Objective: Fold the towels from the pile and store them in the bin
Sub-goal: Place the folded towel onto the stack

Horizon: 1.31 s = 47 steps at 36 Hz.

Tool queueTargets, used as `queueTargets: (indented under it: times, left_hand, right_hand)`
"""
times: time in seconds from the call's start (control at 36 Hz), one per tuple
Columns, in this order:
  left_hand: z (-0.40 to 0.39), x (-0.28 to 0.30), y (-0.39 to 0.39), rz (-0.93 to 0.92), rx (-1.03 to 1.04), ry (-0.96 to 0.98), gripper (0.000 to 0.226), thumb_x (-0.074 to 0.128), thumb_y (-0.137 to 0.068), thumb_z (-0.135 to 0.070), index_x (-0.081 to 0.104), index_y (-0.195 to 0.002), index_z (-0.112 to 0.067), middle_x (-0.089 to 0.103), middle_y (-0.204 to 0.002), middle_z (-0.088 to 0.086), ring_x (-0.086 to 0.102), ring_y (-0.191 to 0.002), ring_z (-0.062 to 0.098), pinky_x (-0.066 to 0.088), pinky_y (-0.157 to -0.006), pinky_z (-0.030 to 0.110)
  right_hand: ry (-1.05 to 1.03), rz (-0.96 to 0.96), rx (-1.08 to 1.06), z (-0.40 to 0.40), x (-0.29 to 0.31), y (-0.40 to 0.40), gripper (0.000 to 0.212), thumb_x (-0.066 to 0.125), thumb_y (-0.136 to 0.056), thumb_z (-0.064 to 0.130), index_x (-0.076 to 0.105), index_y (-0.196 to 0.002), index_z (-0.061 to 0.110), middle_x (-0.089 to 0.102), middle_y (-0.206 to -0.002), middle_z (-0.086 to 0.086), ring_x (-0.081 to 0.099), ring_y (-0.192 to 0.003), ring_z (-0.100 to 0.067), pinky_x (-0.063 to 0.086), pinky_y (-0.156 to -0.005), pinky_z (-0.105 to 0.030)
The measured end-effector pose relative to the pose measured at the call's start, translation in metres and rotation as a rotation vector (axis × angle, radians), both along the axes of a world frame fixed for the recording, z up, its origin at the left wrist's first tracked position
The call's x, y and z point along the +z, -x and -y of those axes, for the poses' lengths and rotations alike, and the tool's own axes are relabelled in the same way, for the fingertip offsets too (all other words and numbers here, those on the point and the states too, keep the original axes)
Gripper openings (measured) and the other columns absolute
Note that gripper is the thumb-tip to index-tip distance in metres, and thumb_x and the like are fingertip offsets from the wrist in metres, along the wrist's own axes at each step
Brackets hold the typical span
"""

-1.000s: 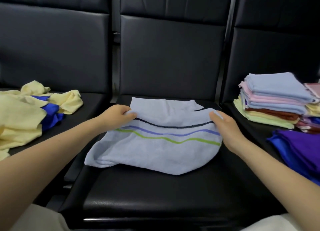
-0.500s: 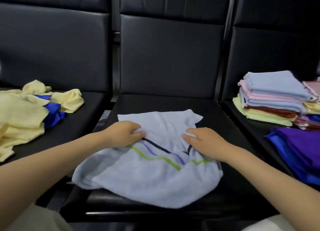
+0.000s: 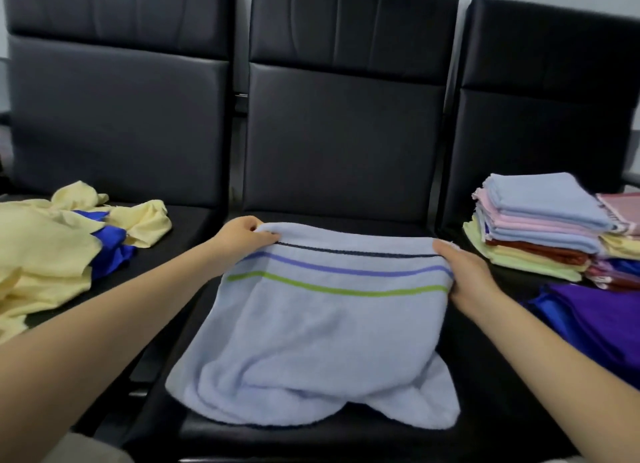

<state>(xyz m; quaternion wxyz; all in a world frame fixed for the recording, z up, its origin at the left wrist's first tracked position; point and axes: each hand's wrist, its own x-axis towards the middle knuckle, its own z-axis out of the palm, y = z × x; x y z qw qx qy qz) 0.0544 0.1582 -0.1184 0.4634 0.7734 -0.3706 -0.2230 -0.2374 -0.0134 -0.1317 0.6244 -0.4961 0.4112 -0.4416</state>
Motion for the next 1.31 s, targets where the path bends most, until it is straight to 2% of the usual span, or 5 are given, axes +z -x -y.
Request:
queueTargets:
  times: [0.17,0.33,0.69,1.0,1.31]
  left_hand:
    - [0.008,-0.034,-0.019,0.255,0.135,-0.128,0.022,0.071,-0.082,-0.03,0.058,-0.073,-0.014,0.058,-0.07,0.0,0.056,-0.075,0.021,0.041,-0.064,0.034]
    - [0.011,-0.042,-0.019,0.418,0.142,-0.152,0.024,0.066,-0.084,-0.037,0.06,-0.083,-0.014,0.06,-0.088,0.001,0.058,-0.086,0.022,0.047,-0.075,0.037]
    - [0.013,-0.047,-0.016,0.478,0.057,-0.269,0.047,0.065,-0.089,-0.028,0.05,-0.13,-0.012,0.06,-0.123,0.011,0.055,-0.112,0.029,0.045,-0.09,0.038]
    - [-0.002,-0.039,-0.007,0.213,0.045,-0.05,0.01,0.067,-0.086,-0.018,0.062,-0.093,-0.013,0.062,-0.077,0.002,0.054,-0.069,0.016,0.044,-0.067,0.028]
    - [0.0,-0.043,-0.008,0.249,0.035,-0.105,0.017,0.057,-0.092,-0.029,0.067,-0.094,-0.016,0.066,-0.088,0.004,0.061,-0.089,0.022,0.049,-0.082,0.036]
  right_hand:
    - [0.327,-0.471,-0.053,0.023,-0.02,-0.012,0.019,0.066,-0.088,0.012,0.067,-0.087,-0.006,0.07,-0.092,-0.022,0.061,-0.077,-0.022,0.048,-0.07,-0.036]
    - [0.656,-0.965,0.041,0.044,-0.039,-0.009,0.015,0.066,-0.085,0.02,0.06,-0.074,0.027,0.058,-0.09,-0.001,0.052,-0.096,-0.022,0.042,-0.078,-0.033]
    - [0.481,-0.814,0.253,0.051,-0.04,-0.01,0.026,0.068,-0.086,0.011,0.062,-0.109,0.02,0.061,-0.087,0.001,0.059,-0.081,-0.015,0.043,-0.069,-0.025]
    - [0.516,-0.854,0.079,0.04,-0.038,-0.013,0.012,0.068,-0.083,0.017,0.061,-0.092,0.017,0.057,-0.081,0.006,0.057,-0.085,-0.02,0.04,-0.064,-0.028]
    - [0.747,-0.764,-0.003,0.045,-0.035,-0.024,0.01,0.065,-0.088,0.019,0.06,-0.08,0.017,0.058,-0.088,0.002,0.052,-0.093,-0.02,0.039,-0.072,-0.031]
